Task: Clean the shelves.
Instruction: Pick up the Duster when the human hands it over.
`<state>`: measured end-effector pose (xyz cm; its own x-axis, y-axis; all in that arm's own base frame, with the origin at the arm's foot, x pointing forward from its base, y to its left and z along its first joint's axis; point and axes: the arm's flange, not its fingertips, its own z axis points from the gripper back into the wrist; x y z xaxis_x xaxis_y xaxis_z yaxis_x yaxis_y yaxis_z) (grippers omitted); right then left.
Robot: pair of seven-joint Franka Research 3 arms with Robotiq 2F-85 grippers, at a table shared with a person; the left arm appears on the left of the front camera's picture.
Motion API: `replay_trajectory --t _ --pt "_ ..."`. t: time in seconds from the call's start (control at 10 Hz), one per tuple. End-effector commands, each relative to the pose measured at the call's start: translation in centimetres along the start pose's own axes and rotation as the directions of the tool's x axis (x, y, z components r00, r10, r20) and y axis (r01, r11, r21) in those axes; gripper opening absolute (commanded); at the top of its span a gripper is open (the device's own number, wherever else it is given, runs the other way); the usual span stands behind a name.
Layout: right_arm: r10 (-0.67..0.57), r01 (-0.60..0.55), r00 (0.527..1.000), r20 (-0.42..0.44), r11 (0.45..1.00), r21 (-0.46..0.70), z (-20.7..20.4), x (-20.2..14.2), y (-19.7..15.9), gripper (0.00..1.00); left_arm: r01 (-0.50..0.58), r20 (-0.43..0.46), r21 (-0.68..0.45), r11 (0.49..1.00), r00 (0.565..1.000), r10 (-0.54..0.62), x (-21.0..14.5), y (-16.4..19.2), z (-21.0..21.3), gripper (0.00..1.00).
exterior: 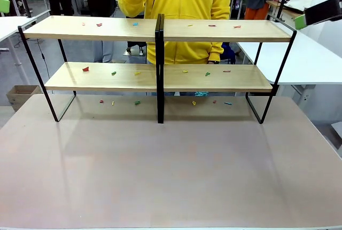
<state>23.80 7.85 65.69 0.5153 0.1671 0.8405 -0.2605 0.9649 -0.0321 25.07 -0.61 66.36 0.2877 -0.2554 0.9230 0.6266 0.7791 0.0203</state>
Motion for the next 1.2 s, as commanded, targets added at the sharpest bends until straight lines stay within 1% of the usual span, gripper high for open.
replay_trajectory --t 0.0,0.3,0.5,0.7,0.8,1.1 --pt "-0.048 0.048 0.999 0.015 0.999 -0.011 0.0 -1.0 1.1 1.0 0.002 0.0 -0.004 1.0 1.0 -0.002 -0.3 -0.5 -0.4 1.0" --pt "-0.002 0.002 1.0 0.017 1.0 0.017 -0.1 -1.0 1.3 1.0 -0.002 -0.004 -0.011 1.0 1.0 0.002 -0.3 -0.5 -0.6 1.0" --pt "0.056 -0.056 0.998 0.025 0.998 0.023 -0.1 -1.1 1.7 1.0 -0.001 -0.007 -0.014 1.0 1.0 0.0 -0.3 -0.5 -0.7 1.0" --pt "0.045 -0.045 0.999 0.016 0.999 0.018 -0.2 -1.1 1.7 1.0 -0.016 -0.02 -0.016 1.0 1.0 0.016 -0.2 -0.5 -0.8 1.0" --pt "0.025 -0.025 1.0 0.007 1.0 0.013 0.2 0.0 1.8 1.0 0.004 -0.007 -0.013 1.0 1.0 -0.004 0.0 -0.2 -0.5 1.0" --pt "0.025 -0.025 1.0 0.007 1.0 0.013 0.2 0.0 1.8 1.0 0.004 -0.007 -0.013 1.0 1.0 -0.004 0.0 -0.2 -0.5 1.0"
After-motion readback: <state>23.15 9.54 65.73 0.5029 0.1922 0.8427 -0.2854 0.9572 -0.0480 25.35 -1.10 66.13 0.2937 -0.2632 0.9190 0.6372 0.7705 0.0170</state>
